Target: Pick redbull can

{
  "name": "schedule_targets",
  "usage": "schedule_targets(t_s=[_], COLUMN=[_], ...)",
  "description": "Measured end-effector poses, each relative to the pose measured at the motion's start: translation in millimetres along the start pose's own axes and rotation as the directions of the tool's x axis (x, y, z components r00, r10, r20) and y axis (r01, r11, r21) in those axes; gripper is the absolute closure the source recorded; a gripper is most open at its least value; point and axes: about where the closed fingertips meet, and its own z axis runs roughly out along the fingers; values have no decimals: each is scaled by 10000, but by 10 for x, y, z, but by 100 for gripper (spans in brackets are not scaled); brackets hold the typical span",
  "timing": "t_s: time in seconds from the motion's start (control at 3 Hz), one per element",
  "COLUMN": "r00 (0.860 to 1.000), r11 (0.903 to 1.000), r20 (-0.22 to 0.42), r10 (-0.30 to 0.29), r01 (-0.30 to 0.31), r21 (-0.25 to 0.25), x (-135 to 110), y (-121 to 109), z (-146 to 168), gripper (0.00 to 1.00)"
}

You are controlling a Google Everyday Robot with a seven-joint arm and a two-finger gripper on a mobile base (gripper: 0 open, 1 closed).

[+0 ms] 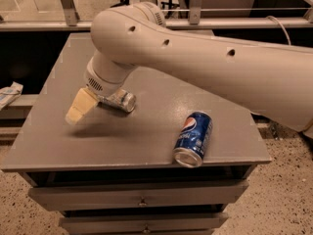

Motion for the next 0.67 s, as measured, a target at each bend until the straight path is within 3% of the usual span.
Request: schedule_targets(t_s=[0.33,0.67], r00=[9999,9999], r11=[10000,9997], r20=[-116,-121], r10=[-12,-65], r01=[13,68], r21=[73,250], x=[13,15], y=[-50,-138], z=[89,54], gripper=[15,38])
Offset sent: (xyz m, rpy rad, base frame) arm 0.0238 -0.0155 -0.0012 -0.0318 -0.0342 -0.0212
